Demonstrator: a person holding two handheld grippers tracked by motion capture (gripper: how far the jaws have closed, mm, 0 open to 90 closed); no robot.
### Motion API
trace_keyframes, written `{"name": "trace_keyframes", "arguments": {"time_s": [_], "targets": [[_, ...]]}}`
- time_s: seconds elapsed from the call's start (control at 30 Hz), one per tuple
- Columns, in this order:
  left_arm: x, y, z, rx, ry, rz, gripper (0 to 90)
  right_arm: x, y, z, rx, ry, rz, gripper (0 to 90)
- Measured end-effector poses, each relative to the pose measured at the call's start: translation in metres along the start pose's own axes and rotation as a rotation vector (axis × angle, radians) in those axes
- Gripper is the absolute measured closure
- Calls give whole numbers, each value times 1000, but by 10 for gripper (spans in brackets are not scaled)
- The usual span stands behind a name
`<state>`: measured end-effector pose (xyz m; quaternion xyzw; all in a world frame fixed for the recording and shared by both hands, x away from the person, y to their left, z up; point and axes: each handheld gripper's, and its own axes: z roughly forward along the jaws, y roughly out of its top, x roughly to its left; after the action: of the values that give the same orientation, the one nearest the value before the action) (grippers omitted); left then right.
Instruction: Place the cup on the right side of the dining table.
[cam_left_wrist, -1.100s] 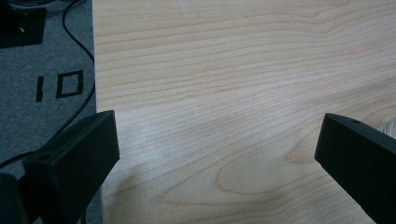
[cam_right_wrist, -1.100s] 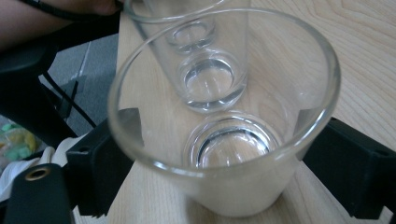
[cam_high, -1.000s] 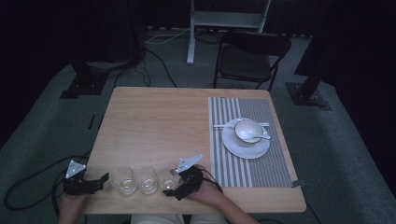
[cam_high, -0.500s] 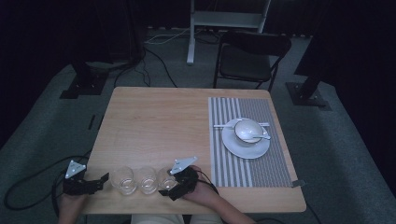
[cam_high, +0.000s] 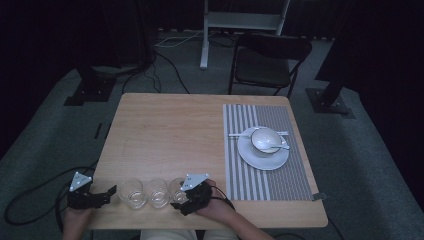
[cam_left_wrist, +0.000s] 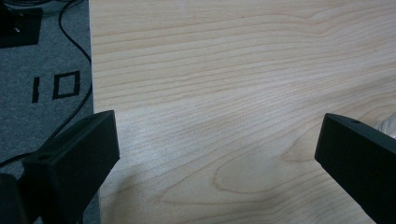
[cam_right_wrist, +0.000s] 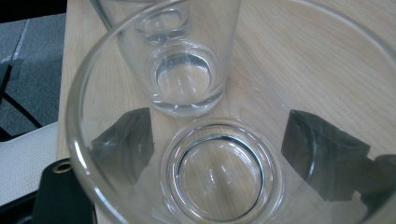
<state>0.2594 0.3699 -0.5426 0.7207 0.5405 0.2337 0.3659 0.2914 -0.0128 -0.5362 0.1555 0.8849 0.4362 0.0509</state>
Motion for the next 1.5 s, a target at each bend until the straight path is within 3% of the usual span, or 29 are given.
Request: {"name": "trace_keyframes", "arguments": {"time_s": [0.37,0.6,1.0,1.17,1.23,1.27,1.5], "targets": [[0,0,0,1,0,-2,2,-4,-2,-10,-14,40,44,209],[0,0,0,1,1,-2,2,-6,4,-19,-14,45,45,209],[0,0,0,2,0,-3,2,-15,19,-49,-84,-14,50,210],[0,0,0,3,2,-2,2,-28,27,-71,-125,-57,64,210],[0,0,0,4,2,-3,2,-28,27,-71,-125,-57,64,210],[0,0,0,4,3,-4,2,-38,32,-85,-151,-88,80,210],[0,0,0,8,3,-2,2,-64,42,-113,-199,-157,116,210]]}}
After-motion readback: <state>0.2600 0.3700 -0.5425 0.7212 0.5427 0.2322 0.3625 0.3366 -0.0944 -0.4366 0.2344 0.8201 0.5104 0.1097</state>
